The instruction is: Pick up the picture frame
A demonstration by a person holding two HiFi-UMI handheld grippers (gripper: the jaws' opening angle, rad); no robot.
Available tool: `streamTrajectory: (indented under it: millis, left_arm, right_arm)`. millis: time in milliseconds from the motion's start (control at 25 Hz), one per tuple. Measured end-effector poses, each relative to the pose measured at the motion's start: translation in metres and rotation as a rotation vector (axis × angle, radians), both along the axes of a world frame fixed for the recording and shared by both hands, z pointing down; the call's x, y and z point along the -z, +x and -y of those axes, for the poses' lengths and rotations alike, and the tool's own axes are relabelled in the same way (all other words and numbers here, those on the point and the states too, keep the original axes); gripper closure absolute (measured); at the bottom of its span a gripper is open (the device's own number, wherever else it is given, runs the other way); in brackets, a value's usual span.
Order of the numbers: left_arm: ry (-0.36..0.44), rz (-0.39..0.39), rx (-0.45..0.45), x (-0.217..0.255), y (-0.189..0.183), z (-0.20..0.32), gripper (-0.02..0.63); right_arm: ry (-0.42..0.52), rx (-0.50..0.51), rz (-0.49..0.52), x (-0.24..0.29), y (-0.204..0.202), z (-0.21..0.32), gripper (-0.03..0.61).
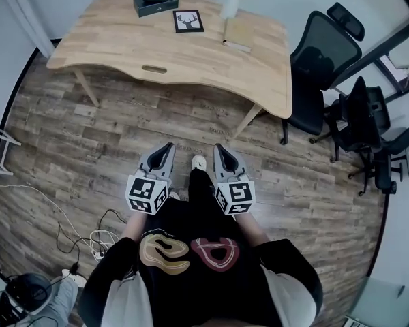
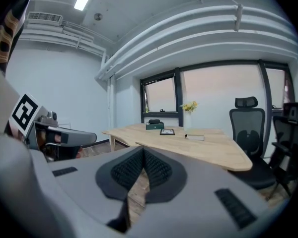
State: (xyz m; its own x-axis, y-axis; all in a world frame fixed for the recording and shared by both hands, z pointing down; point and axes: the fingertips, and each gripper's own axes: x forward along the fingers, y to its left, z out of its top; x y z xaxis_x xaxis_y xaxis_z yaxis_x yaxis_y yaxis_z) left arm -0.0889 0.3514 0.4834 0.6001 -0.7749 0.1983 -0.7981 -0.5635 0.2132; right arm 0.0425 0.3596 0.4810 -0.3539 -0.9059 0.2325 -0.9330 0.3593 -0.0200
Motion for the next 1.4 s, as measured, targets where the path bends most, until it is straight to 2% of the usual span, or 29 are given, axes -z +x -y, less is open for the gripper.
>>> streamTrajectory:
  millis: [200,400,640,1000,1400]
  left_arm:
    - [-0.016,0.002,0.061,-0.007,-0.003,0.022,0.586]
    - [-0.029,0.000,0.115,-0.008,0.006,0.064,0.586]
    - [-0.075,-0.020,0.117,-0.011,0.030,0.129,0.586]
    - [-0.071,-0.042,0.253,-0.008,0.048,0.222,0.586]
    - [-0.079,-0.032,0.275,-0.011,0.080,0.282,0.586]
  right_arm:
    - [-0.023,0.038,0.026,-0.016,-0.001,0.030,0.569]
    - [-0.024,0.072,0.035,-0.018,0.008,0.085,0.569]
    - [-0.078,0.126,0.028,-0.029,0.023,0.164,0.569]
    - [-0.041,0.191,0.014,-0.015,0.052,0.267,0.569]
    - [-0.037,0.209,0.023,-0.013,0.080,0.325,0.569]
